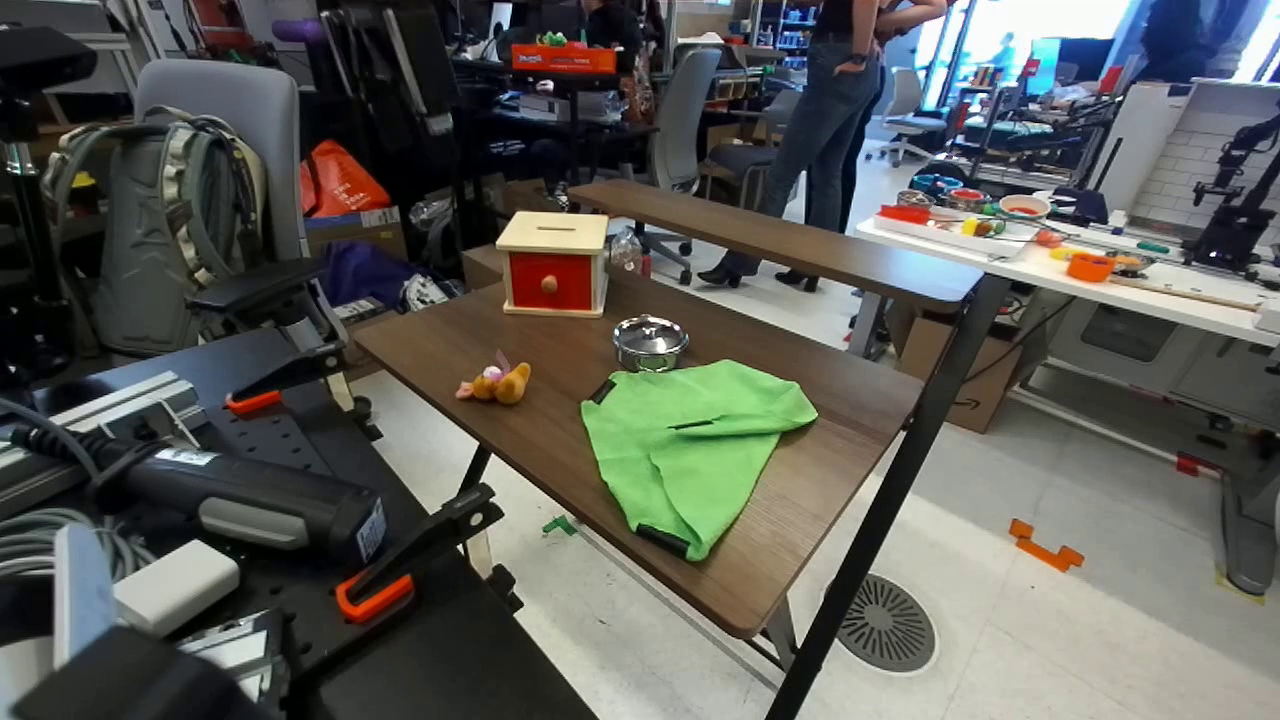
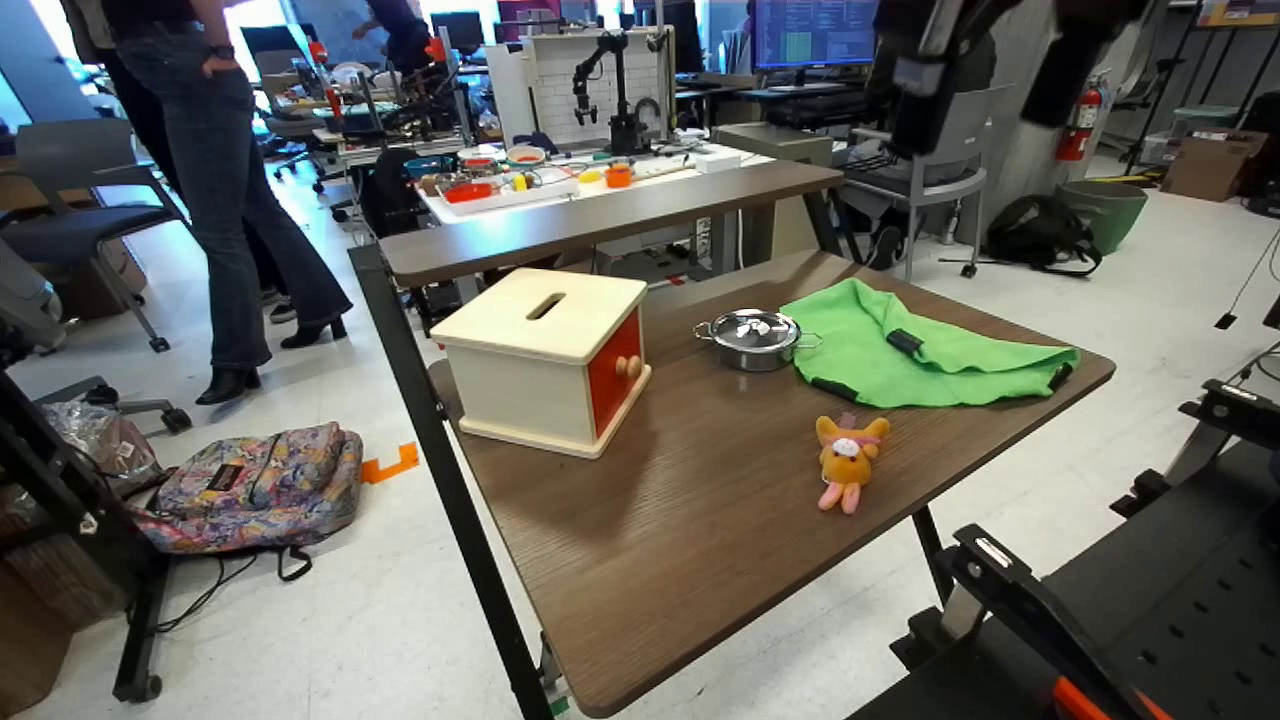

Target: Open the drawer

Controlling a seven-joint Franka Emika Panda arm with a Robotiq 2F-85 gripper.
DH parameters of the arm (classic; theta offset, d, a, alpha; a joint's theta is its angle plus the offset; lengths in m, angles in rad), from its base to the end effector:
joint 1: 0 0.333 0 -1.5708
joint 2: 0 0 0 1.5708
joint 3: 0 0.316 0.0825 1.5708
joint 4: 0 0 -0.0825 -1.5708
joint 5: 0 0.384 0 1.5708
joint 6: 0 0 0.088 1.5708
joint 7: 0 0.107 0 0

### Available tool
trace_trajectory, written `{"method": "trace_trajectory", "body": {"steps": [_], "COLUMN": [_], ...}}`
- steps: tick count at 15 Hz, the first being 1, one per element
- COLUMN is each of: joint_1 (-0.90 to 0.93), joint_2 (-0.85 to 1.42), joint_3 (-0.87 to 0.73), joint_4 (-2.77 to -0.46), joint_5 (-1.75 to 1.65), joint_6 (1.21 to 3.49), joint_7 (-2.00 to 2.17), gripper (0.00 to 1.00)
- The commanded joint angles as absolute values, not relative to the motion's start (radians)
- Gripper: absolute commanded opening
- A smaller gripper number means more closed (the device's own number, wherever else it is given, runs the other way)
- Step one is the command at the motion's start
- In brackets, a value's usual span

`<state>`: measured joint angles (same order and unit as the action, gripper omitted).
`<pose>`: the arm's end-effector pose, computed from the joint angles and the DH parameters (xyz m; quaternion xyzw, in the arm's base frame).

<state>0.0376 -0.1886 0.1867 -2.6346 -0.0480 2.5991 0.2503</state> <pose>0.4237 0.0959 0.3232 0.9967 0.0063 0.0797 0.0130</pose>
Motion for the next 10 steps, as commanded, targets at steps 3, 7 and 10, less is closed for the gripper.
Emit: {"method": "trace_trajectory", "body": {"steps": [3, 7, 10], "joint_1": [0.101, 0.068, 0.052], "joint_2": [0.190, 0.235, 0.316], "joint_3": [0.141, 0.174, 0.182], "joint_4": [-2.408, -2.385, -2.318], "joint_5": [0.365, 0.379, 0.375], "joint_6": [2.654, 2.623, 2.595], "joint_7": [-0.143, -0.195, -0.223], "gripper": [1.00, 1.00, 1.00]}}
